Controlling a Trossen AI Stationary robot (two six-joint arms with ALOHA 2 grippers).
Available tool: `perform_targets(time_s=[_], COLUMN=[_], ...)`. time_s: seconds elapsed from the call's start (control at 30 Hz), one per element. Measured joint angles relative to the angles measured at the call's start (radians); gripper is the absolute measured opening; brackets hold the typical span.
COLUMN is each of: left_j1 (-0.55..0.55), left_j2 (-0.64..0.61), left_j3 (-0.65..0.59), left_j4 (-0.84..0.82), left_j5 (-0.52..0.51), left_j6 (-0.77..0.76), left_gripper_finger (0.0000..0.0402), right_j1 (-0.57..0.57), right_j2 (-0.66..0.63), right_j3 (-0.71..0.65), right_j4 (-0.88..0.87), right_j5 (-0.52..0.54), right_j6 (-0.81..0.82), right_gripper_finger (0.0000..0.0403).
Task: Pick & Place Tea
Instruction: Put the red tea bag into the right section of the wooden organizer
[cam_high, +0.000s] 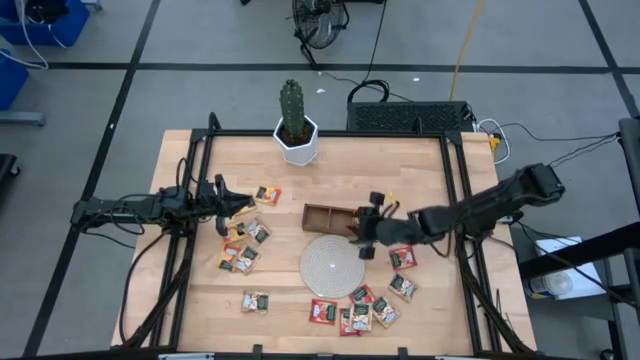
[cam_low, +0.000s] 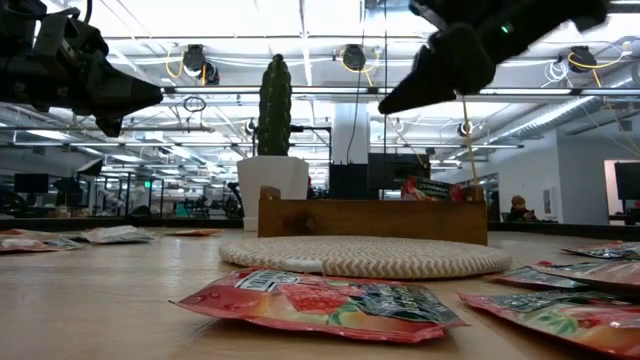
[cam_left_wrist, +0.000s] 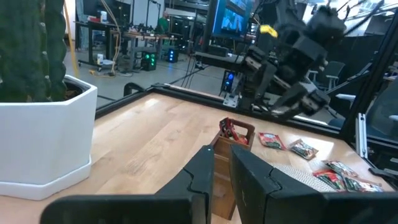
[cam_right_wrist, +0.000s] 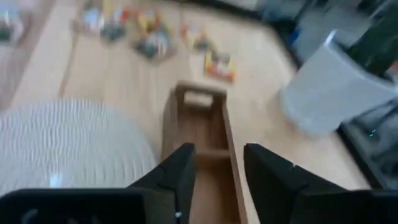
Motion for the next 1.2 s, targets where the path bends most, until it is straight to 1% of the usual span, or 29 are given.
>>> perform_targets(time_s=[0.1, 0.17, 0.23, 0.3, 0.4, 0.6, 0.7, 0.83, 0.93, 1.1, 1.2], left_j1=[0.0, 0.0, 0.0, 0.0, 0.0, 0.0, 0.0, 0.0, 0.0, 0.0, 0.0], left_j2=[0.0, 0.0, 0.0, 0.0, 0.0, 0.0, 0.0, 0.0, 0.0, 0.0, 0.0], left_j3=[0.0, 0.0, 0.0, 0.0, 0.0, 0.0, 0.0, 0.0, 0.0, 0.0, 0.0], left_j4=[0.0, -0.002, -0.001, -0.002, -0.002, -0.001, -0.001, -0.001, -0.001, 0.0, 0.0], left_j5=[0.0, 0.0, 0.0, 0.0, 0.0, 0.0, 0.0, 0.0, 0.0, 0.0, 0.0], left_j6=[0.0, 0.0, 0.0, 0.0, 0.0, 0.0, 0.0, 0.0, 0.0, 0.0, 0.0], left_gripper_finger=[0.0051, 0.0051, 0.0051, 0.0051, 0.0051, 0.0051, 0.0051, 0.0051, 0.0051, 0.0051, 0.0051], right_j1=[-0.059, -0.095, -0.128, -0.152, -0.164, -0.176, -0.181, -0.182, -0.182, -0.182, -0.182], right_j2=[0.033, 0.073, 0.109, 0.134, 0.158, 0.176, 0.174, 0.177, 0.199, 0.234, 0.241], right_j3=[0.153, 0.245, 0.304, 0.314, 0.289, 0.235, 0.209, 0.171, 0.156, 0.157, 0.16], right_j4=[-0.345, -0.535, -0.661, -0.711, -0.711, -0.694, -0.638, -0.616, -0.595, -0.566, -0.568], right_j5=[-0.088, -0.166, -0.277, -0.374, -0.417, -0.42, -0.436, -0.45, -0.459, -0.524, -0.527], right_j6=[0.031, 0.031, 0.024, 0.026, 0.025, 0.037, 0.04, 0.04, 0.041, 0.04, 0.038], right_gripper_finger=[0.0075, 0.0034, 0.001, 0.0005, 0.0001, 0.0, 0.0, 0.0, 0.0, 0.0, 0.0])
